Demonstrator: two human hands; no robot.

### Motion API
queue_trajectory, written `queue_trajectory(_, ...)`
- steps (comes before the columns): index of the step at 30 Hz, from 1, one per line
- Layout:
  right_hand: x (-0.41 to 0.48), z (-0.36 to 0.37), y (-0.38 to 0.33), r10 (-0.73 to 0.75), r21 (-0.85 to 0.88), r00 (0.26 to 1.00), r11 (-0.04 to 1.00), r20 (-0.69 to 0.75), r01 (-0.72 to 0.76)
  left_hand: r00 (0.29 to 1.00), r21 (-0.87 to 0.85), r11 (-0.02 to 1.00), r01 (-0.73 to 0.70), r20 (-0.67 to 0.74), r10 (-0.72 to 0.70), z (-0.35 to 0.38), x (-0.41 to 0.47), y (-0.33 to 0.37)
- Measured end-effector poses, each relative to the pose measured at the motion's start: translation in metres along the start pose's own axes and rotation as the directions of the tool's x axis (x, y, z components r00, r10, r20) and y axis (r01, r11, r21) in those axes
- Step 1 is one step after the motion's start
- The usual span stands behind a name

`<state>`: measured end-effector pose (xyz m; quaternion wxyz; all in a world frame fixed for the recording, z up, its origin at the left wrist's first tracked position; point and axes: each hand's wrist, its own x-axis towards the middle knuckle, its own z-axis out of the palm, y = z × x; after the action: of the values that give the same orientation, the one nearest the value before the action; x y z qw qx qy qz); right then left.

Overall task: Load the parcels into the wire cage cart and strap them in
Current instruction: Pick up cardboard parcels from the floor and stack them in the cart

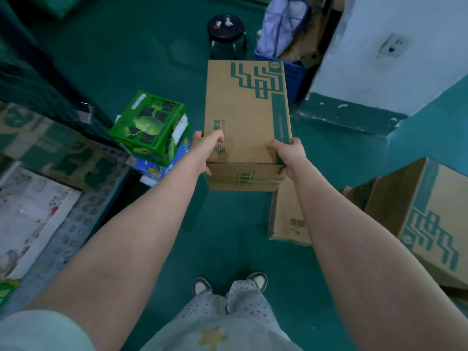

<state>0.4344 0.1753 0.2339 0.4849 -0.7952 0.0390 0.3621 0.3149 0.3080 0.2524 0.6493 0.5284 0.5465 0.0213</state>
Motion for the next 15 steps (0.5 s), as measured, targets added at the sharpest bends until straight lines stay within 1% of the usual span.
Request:
queue_trajectory(4,-0.020,0.038,-0.024,-0.049,-0.095,0.996,0.994,0.080,0.057,0.998,-0.043,0.999,-0.017,-0.057,0.014,-0.051,-0.008,0.003)
queue_trajectory(15,-0.075,0.159,-0.062,-0.133,-0.205,0.954,0.960,0.269,0.192,0.968,-0.188,0.982,-0.010,-0.248,-0.037,-0.184,-0.040,-0.012)
